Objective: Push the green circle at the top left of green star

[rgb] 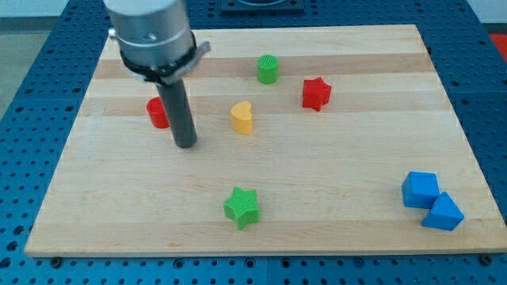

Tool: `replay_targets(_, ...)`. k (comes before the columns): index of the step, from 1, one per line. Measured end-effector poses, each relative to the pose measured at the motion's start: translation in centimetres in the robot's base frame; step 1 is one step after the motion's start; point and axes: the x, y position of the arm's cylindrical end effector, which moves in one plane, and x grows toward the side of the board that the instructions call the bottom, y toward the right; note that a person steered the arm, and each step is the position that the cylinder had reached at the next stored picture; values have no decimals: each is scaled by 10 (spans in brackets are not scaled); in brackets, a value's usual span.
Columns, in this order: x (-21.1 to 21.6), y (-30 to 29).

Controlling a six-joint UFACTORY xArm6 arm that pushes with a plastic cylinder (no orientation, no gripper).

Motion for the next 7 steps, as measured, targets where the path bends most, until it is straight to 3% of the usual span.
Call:
replay_targets(3,-120,-1)
replay_targets(5,-155,52)
replay_targets(7,-164,120)
